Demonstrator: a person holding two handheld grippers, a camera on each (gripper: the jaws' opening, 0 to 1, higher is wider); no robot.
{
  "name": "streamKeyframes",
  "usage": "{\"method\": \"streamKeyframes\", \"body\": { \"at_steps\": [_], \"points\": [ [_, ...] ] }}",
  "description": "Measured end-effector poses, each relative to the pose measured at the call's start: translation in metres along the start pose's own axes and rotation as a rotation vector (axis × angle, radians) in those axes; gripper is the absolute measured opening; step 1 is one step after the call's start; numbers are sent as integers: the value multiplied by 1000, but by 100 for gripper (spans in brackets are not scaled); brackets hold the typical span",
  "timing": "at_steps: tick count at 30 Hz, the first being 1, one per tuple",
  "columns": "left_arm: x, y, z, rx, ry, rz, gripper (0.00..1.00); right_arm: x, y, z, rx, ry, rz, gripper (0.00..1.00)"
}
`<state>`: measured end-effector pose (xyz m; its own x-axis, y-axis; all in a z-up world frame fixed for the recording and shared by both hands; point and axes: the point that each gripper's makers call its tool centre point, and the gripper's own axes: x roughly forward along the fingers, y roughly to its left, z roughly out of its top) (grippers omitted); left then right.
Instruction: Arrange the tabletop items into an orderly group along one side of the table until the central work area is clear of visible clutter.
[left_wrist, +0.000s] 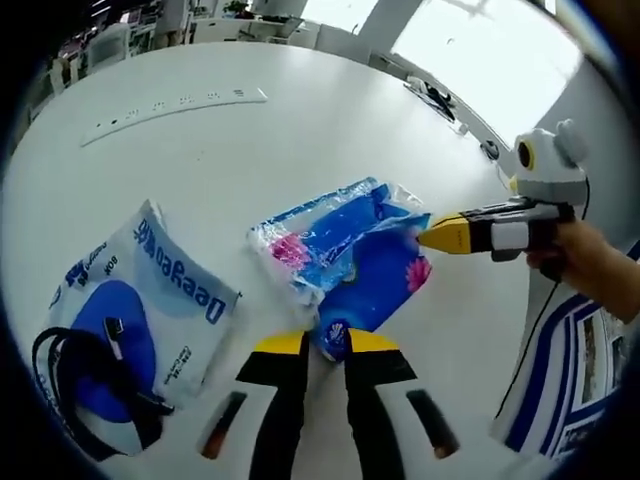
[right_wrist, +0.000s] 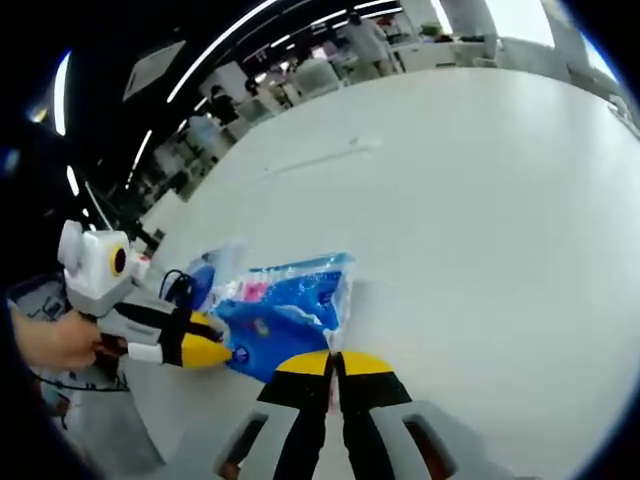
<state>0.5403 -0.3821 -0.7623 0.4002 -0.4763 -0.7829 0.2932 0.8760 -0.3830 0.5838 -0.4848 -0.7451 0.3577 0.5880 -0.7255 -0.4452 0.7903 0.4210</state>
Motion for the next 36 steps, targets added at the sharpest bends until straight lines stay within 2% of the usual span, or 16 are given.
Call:
{"method": "streamKeyframes", "body": {
  "at_steps": [6, 10, 14, 19, 21, 26, 32, 36],
  "points": [
    [2, -4, -3, -8, -8, -10, 14, 0, 0, 5, -30, -21, -2, 3],
    [-1, -5, -3, -11, -24, -12, 19, -2, -1, 5, -30, -41, -10, 19],
    [-8, -8, 1, 2, -55, -25, 27, -7, 0, -2, -34, -56, -18, 27],
    [-20, -13, 4, 35, -100, -39, 34, -19, 4, -9, -20, -89, -27, 41],
    [-27, -14, 3, 50, -108, -37, 36, -27, 5, -10, -10, -109, -37, 45],
    [-48, -13, 7, 115, -186, -9, 45, -41, 9, -12, 18, -147, -48, 53],
    [-75, -7, 2, 173, -223, 35, 55, -58, 19, -16, 30, -178, -55, 56],
    [-95, -1, -4, 242, -246, 73, 57, -67, 21, -20, 29, -190, -56, 57]
  ]
}}
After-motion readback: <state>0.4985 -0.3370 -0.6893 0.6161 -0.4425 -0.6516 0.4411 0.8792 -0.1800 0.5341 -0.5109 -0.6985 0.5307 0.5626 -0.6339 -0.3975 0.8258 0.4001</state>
